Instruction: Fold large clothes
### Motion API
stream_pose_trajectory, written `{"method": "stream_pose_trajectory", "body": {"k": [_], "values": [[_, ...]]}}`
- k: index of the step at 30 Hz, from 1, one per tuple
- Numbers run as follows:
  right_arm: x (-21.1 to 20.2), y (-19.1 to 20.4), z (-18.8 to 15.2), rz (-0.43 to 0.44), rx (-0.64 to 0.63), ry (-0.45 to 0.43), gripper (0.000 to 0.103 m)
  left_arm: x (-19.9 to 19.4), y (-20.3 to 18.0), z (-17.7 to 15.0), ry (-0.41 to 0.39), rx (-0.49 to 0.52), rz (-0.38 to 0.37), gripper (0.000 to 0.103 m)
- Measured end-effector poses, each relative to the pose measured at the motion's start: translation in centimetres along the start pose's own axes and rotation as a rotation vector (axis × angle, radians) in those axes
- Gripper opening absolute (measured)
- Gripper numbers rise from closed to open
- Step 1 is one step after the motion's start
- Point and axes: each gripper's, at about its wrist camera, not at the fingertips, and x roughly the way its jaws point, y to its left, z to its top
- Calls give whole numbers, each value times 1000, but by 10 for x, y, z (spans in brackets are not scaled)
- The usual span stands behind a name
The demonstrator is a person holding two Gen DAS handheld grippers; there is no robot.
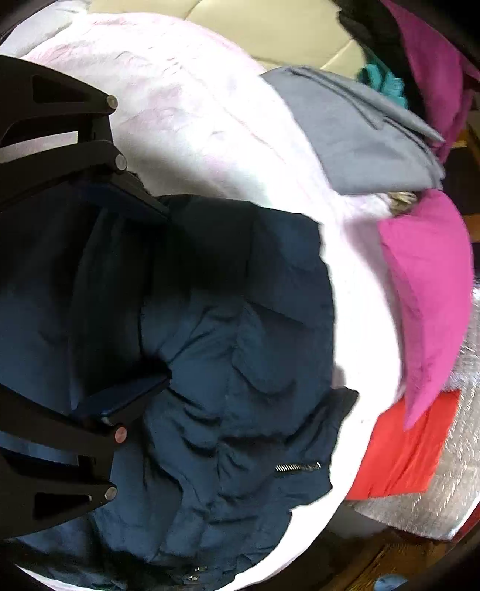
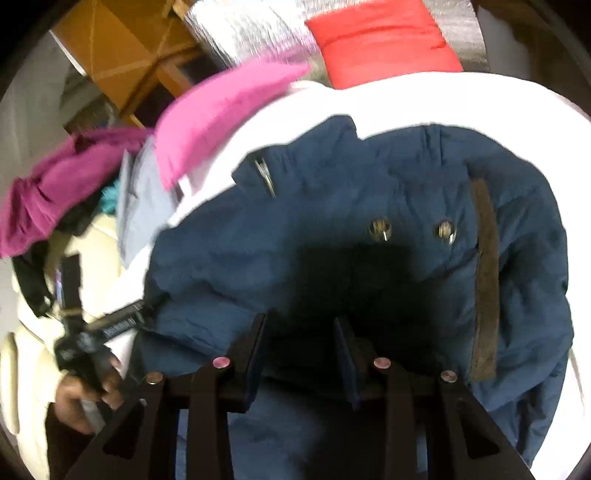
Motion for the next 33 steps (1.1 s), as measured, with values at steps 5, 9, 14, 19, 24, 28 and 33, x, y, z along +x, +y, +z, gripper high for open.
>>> {"method": "stream_pose_trajectory", "body": {"k": [5,9,14,19,24,28,33], "values": [[22,-12,2,-2,55,53,40,-11,-14,5,-52,10,-47,83],[30,-12,3,-7,54,79,40,13,-25,-3,15,71,24,83],[1,-23,2,42,116,44,40,-4,-25,-4,-20,76,-5,83],[11,-38,-4,9,170,139,41,-17,-31,-9,-88,120,9,83],[8,-42,0,46,201,154,41,-20,-44,-16,-122,188,77,83],[-3,-51,0,83,234,150,42,-21,-41,-16,-138,203,87,83],[8,-56,-2,94,248,170,47,-20,-44,-17,-145,212,103,83]]}}
